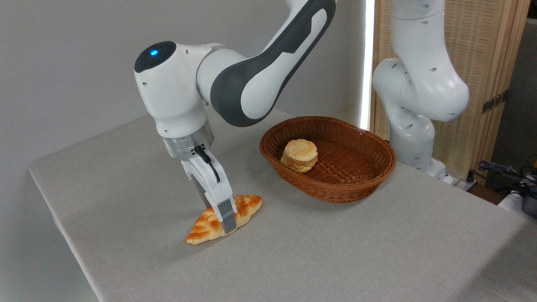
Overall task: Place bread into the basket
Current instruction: 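Lower the gripper onto the braided pastry and close on it, then lift the held pastry and carry it over the wicker basket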
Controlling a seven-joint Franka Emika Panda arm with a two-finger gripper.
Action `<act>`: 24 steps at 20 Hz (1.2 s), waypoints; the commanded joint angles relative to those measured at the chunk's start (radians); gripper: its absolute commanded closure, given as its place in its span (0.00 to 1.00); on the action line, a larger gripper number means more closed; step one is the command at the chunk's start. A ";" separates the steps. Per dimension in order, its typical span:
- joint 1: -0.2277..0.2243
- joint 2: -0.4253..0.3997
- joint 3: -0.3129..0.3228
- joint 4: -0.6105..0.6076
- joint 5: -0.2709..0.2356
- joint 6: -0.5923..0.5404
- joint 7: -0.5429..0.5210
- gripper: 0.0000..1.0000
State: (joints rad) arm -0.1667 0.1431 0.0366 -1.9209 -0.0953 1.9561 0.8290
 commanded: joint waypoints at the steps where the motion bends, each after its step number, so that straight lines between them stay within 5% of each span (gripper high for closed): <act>1: -0.001 -0.002 0.002 -0.007 0.009 0.026 0.018 0.47; 19: 0.001 -0.008 0.002 -0.007 0.008 0.018 0.018 0.49; 24: 0.001 -0.075 0.002 -0.006 -0.004 0.012 0.010 0.45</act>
State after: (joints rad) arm -0.1662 0.1301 0.0366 -1.9181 -0.0953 1.9563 0.8297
